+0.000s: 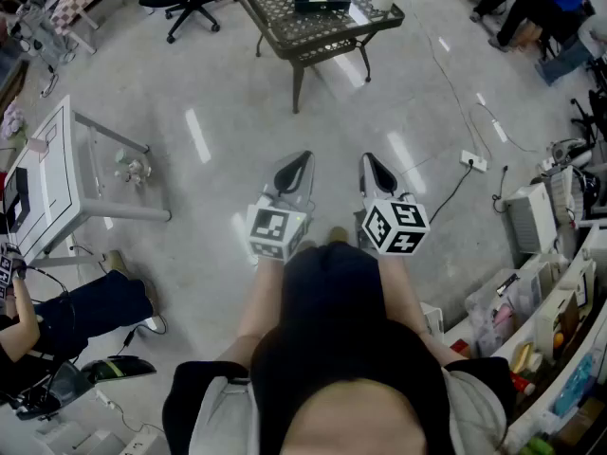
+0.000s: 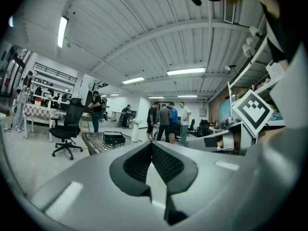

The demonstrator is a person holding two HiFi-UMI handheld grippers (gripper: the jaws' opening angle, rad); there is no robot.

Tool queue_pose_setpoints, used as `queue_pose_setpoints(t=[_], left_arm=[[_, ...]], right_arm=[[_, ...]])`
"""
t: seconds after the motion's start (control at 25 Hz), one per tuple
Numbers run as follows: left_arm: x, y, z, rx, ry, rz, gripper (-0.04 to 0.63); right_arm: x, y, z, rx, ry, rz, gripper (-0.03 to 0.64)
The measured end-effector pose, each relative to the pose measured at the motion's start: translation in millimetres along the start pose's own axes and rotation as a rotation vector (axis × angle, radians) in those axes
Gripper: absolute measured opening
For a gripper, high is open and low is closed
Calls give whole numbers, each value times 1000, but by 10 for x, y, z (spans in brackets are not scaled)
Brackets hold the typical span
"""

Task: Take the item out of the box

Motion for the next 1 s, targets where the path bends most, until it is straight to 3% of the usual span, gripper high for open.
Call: queue_pose_setpoints(t=[1.0], left_arm=[[257, 286, -66, 29, 24, 20, 8]], right_arm=[[450, -173, -191, 59, -3, 71, 2]])
Point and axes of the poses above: the fingertips, and each gripper's own axes: y backward along the fingers, x to its left, z out of its top, the point moved 4 cm from there along y, backward along the fingers, and after that the axes turned 7 degrees about y, right-handed, at the moved point
